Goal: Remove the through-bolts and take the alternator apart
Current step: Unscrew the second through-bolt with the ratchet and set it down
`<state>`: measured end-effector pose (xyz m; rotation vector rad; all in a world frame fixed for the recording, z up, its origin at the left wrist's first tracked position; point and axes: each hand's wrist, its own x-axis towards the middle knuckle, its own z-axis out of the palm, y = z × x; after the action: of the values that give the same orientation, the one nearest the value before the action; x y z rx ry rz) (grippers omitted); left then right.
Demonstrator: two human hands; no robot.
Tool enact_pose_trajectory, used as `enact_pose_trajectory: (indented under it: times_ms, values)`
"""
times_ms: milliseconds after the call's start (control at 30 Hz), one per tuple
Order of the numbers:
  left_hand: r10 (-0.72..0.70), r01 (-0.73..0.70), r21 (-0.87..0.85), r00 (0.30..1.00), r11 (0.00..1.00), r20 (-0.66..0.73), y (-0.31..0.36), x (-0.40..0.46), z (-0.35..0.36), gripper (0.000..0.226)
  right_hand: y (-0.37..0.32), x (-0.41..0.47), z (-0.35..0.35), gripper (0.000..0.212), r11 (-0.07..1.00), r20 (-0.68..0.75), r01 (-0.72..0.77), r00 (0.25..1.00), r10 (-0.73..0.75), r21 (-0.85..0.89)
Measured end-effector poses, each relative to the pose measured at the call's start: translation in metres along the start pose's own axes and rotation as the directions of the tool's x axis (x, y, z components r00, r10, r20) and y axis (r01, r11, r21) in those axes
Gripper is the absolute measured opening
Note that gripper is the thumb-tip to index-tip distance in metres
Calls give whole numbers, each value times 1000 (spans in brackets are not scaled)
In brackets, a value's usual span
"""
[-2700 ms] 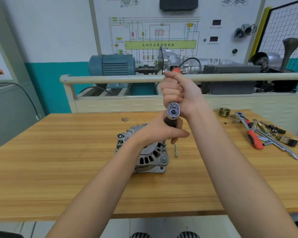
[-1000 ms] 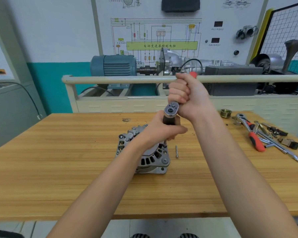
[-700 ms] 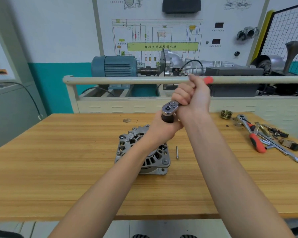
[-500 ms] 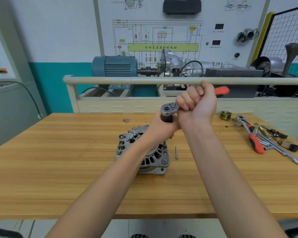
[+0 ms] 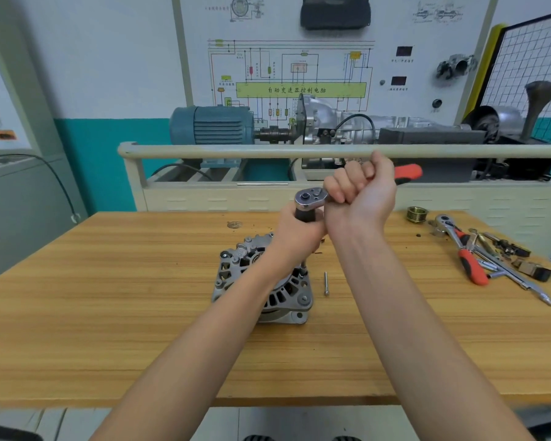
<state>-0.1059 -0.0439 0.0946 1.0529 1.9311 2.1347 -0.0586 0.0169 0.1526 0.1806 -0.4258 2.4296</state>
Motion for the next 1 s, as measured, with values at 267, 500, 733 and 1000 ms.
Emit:
enact_pose_trajectory:
  times_ms: [267,500,733,1000]
  values:
    - [-53,-29,249,948,968,314,10,-3,-11,38,-17,28,6,51,776,127,-598,769,626,-201]
    - [34,-42,111,996,993,79,1,-3,0,31,-8,15,4,47,953,3,-301,953,302,-38]
    - [53,-58,137,998,989,41,0,-5,-3,35,-6,1,0,45,993,-2,-109,994,109,-40]
    - [-56,-11,176,928,984,368,15,1,-12,45,-14,26,9,53,802,98,-580,798,595,-144]
